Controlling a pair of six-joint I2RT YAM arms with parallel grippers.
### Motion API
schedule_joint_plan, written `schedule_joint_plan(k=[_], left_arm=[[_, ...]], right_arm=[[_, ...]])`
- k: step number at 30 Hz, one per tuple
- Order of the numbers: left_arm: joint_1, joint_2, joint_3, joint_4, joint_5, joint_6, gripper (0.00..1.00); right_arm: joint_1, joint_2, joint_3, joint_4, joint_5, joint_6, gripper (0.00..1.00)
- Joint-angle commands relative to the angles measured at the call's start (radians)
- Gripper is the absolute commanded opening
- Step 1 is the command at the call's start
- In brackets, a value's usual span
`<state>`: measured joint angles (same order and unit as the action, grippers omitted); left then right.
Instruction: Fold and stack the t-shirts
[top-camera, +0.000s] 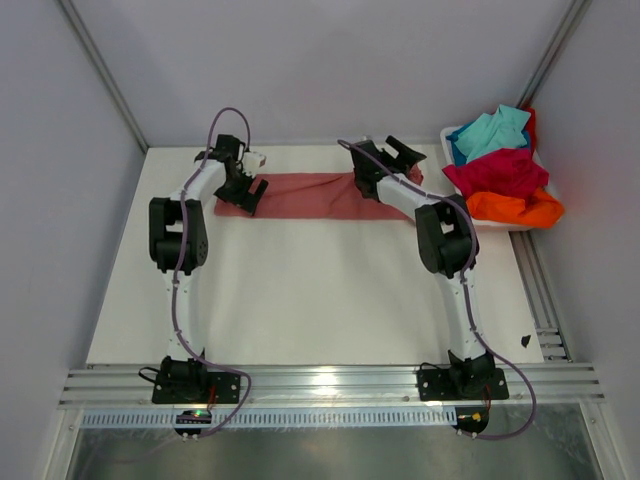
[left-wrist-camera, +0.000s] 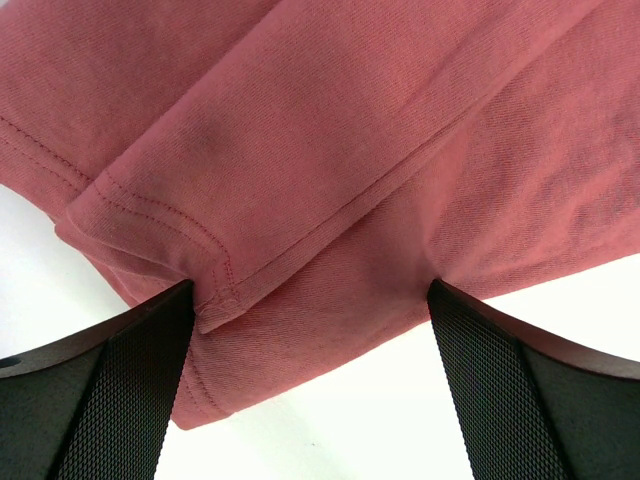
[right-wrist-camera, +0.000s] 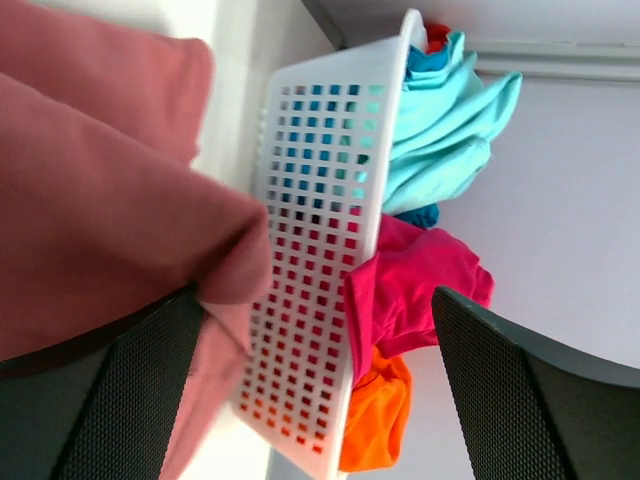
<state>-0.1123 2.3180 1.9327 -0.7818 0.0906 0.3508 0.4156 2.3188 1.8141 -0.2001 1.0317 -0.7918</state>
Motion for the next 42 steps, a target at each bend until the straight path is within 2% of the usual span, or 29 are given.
schedule_joint_plan(k=[1,3,7,13,15,17,18,19,21,24,32,38,42], left_arm=[[-0.004,-0.023,-0.021,-0.014,0.009,0.025,0.99],[-0.004,-0.025,-0.017,-0.02,0.018,0.019,0.99],[-0.004,-0.029,-0.017,-0.027,0.012,0.019,0.99],[-0.004,-0.032,-0.015,-0.036,0.012,0.02,0.99],[-0.004,-0.037,-0.017,-0.037,0.02,0.014,0.99],[-0.004,-0.039,-0.015,-0.039,0.029,0.01,0.99],[-0.006,-0.039,-0.014,-0.039,0.032,0.004,0.99],[-0.006,-0.037,-0.012,-0.04,0.035,0.001,0.99],[-0.004,-0.037,-0.009,-0.045,0.041,-0.007,0.99],[-0.004,-0.031,0.006,-0.059,0.043,-0.01,0.99],[-0.004,-0.026,0.026,-0.053,0.049,-0.009,0.99],[-0.006,-0.039,0.058,-0.051,0.097,-0.036,0.99],[-0.006,-0.051,0.098,-0.063,0.113,-0.044,0.99]], right_arm=[[-0.05,0.054,0.051,0.186,0.103,-0.18,0.99],[-0.089,0.082,0.057,0.267,0.131,-0.282,0.99],[-0.104,0.082,-0.008,0.543,0.159,-0.447,0.99],[-0.087,0.002,0.002,0.576,0.142,-0.468,0.99],[-0.06,-0.05,0.008,0.52,0.107,-0.417,0.99],[-0.031,-0.091,0.033,0.319,0.062,-0.241,0.99],[0.0,-0.12,0.078,0.113,0.03,-0.165,0.99],[0.014,-0.133,0.1,0.025,-0.039,-0.029,0.99],[0.044,-0.151,0.117,-0.124,-0.108,0.054,0.99],[0.069,-0.16,0.114,-0.247,-0.183,0.135,0.99],[0.071,-0.165,0.034,-0.415,-0.421,0.267,0.99],[0.069,-0.151,-0.033,-0.389,-0.414,0.272,0.99],[0.063,-0.138,-0.107,-0.302,-0.348,0.247,0.99]])
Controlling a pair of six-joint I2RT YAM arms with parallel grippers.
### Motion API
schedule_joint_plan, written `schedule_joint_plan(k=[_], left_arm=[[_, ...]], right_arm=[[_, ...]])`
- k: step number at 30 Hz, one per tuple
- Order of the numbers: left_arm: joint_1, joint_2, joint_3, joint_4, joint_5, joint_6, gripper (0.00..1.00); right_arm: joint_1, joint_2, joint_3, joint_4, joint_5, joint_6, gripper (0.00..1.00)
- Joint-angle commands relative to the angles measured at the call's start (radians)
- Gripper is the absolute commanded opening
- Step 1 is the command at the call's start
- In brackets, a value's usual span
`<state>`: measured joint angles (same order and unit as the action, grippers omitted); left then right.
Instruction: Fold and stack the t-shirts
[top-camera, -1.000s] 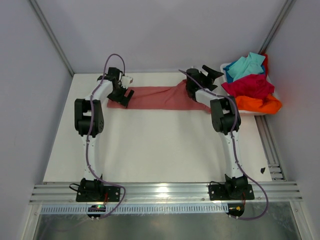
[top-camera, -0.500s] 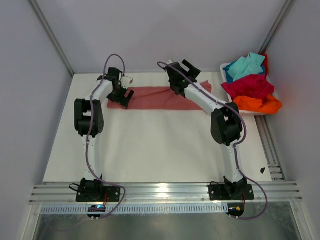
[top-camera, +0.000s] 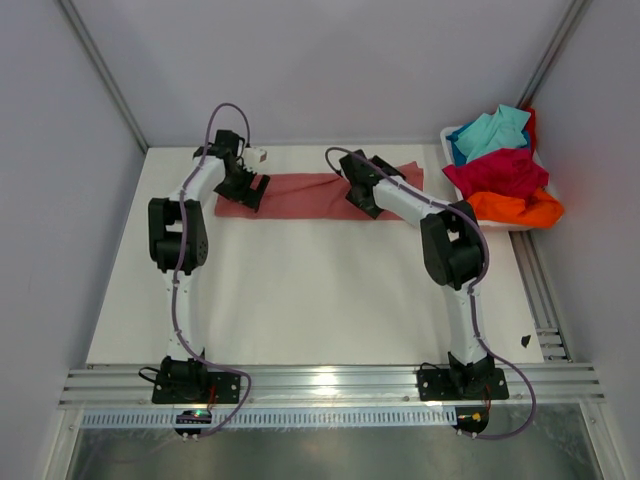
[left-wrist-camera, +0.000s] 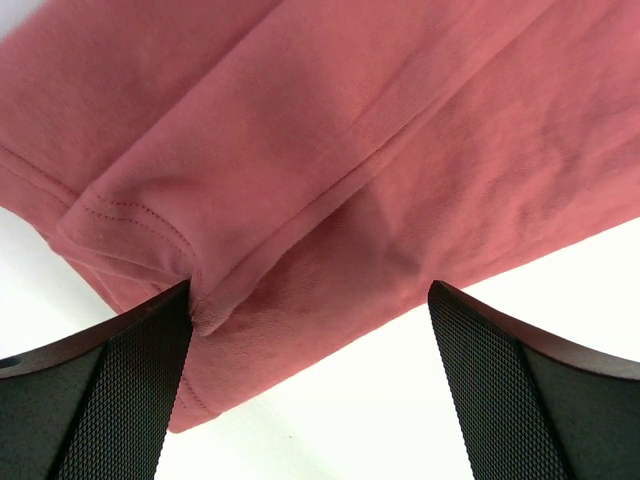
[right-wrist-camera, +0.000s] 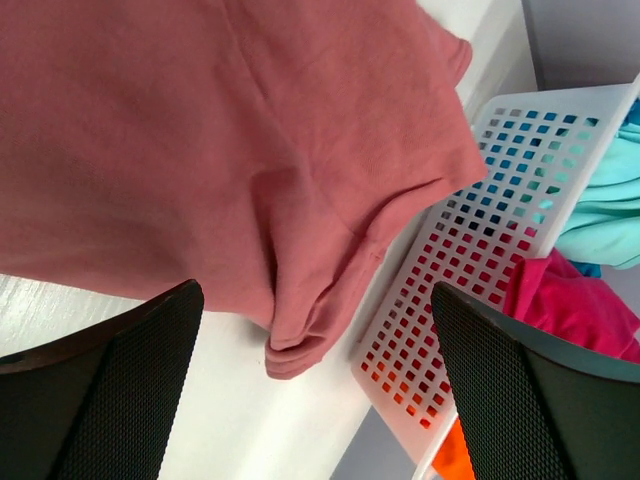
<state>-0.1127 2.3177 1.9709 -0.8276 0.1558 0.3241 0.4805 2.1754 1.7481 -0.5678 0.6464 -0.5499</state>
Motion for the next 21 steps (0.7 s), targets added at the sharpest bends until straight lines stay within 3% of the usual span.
schedule_joint_plan(k=[1,7,15,21], left_arm=[[-0.005,-0.052,0.071,-0.019,0.048,-0.019,0.99],[-0.005,-0.011,0.085,-0.013,0.025,-0.016,0.99],[-0.008,0.014,0.166,0.025,0.059,-0.046,0.99],[-0.03,0.086,0.201,0.05,-0.001,-0.053,0.99]], right_arm=[[-0.003,0.009,-0.053,0.078,0.067,-0.008,0.99],[-0.005,0.027,-0.157,0.201,0.176,-0.076,0.98],[-0.006,0.029,-0.157,0.183,0.167,-0.058,0.98],[-0.006,0.018,-0.125,0.14,0.16,-0.03,0.98]])
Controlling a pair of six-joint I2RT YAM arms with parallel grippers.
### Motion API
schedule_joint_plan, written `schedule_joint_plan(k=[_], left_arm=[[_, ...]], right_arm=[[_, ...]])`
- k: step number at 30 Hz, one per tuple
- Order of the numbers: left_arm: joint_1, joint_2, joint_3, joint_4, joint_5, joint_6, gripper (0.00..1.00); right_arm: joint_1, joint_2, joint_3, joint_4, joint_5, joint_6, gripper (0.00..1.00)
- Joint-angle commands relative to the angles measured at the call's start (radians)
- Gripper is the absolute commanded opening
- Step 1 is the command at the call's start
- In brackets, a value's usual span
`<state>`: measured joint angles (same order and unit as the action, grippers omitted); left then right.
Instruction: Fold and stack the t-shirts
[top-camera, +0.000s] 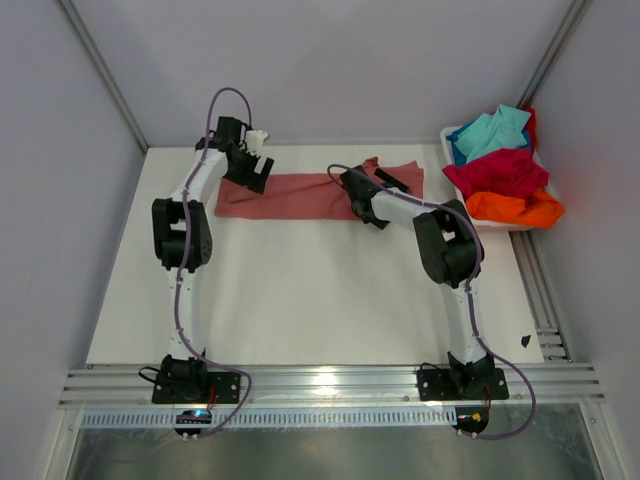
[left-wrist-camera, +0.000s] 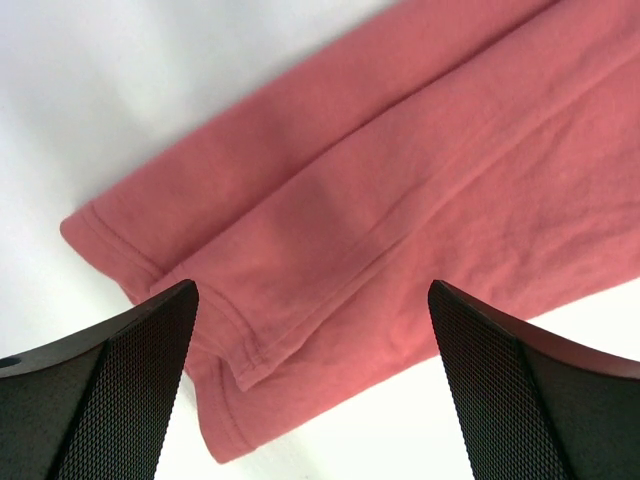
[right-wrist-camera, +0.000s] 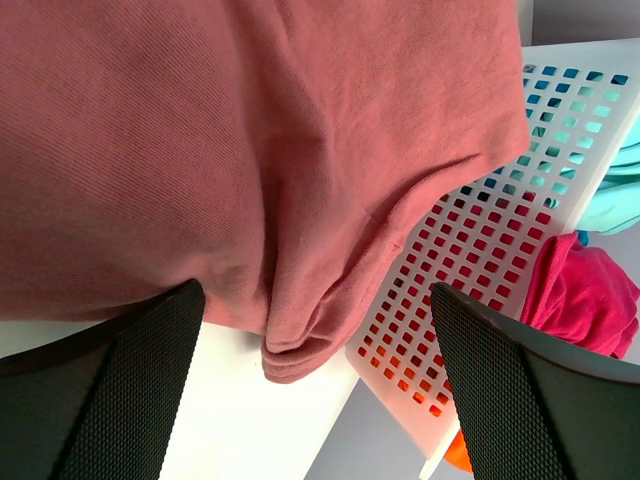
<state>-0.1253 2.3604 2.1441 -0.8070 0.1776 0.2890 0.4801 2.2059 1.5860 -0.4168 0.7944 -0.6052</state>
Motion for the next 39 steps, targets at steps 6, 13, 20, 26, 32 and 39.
schedule_joint_plan(k=[6,13,20,26,32,39], left_arm=[[-0.05,0.077,0.013,0.032,-0.145,0.038,0.99],[-0.063,0.042,-0.07,0.038,-0.219,0.094,0.99],[-0.074,0.031,-0.135,0.058,-0.236,0.122,0.99],[-0.076,0.025,-0.164,0.055,-0.248,0.142,0.99],[-0.074,0.005,-0.193,0.06,-0.262,0.167,0.99],[-0.074,0.016,-0.207,0.063,-0.257,0.164,0.99]], right_arm=[[-0.006,-0.051,0.032,-0.028,0.046,0.028,0.98],[-0.006,-0.092,0.003,-0.01,0.118,0.01,0.98],[-0.012,-0.114,-0.061,0.055,0.167,-0.041,0.98],[-0.04,-0.107,-0.08,0.082,0.172,-0.074,0.98],[-0.087,-0.091,-0.098,0.102,0.151,-0.088,0.98],[-0.15,-0.061,-0.12,0.191,0.149,-0.151,0.98]])
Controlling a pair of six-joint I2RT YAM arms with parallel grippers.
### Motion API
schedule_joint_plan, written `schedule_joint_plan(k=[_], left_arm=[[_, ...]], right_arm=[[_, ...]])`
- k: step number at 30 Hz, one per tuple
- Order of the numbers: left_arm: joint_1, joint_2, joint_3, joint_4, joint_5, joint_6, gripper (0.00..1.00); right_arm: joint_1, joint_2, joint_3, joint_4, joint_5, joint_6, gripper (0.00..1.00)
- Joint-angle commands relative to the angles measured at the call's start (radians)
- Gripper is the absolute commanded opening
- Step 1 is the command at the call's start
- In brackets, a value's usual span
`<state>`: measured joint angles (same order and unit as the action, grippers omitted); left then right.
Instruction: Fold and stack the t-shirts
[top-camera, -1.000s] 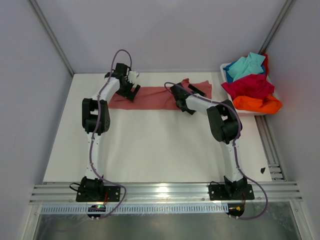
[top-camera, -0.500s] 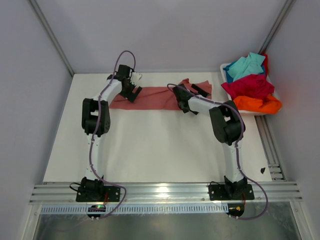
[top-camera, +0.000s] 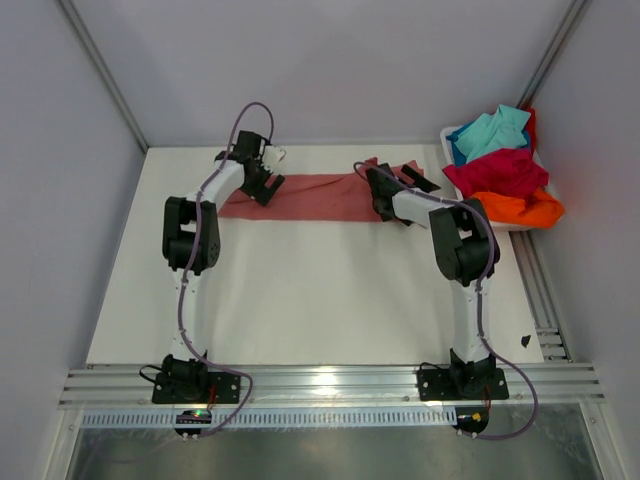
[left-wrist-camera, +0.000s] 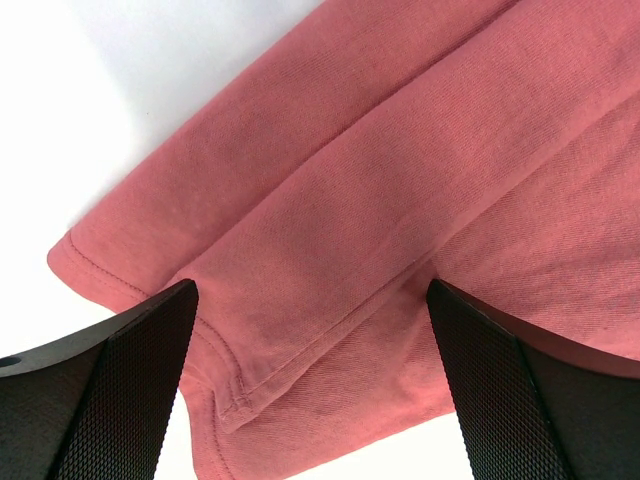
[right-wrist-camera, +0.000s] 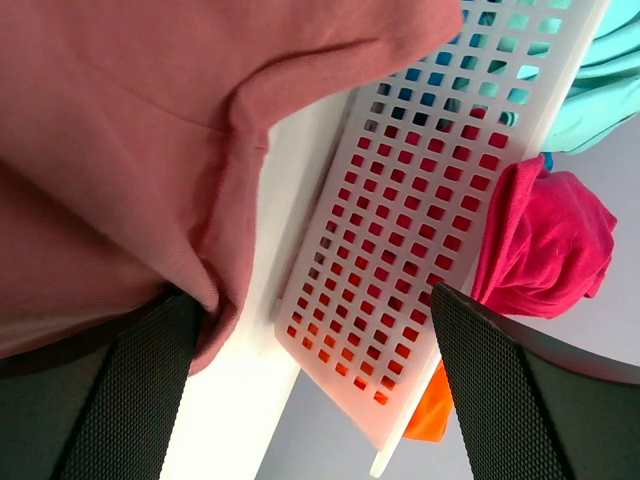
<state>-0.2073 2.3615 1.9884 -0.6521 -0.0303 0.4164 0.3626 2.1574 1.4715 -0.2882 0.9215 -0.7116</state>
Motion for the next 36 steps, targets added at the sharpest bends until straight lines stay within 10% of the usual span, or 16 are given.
schedule_joint_plan(k=[1,13,27,36], left_arm=[[0.006,0.015,-0.053,-0.092,-0.051,0.039,0.99],[0.026,-0.007,-0.108,-0.089,-0.063,0.056,0.99],[0.049,-0.07,-0.177,-0.095,-0.056,0.058,0.99],[0.052,-0.125,-0.215,-0.135,-0.013,0.05,0.99]], right_arm=[[-0.036,-0.008,0.001,0.081,0.025,-0.052,0.98],[-0.082,0.041,0.039,0.408,0.086,-0.374,0.98],[-0.12,0.007,0.075,0.377,0.085,-0.407,0.98],[-0.064,-0.051,0.342,-0.175,-0.122,0.029,0.98]])
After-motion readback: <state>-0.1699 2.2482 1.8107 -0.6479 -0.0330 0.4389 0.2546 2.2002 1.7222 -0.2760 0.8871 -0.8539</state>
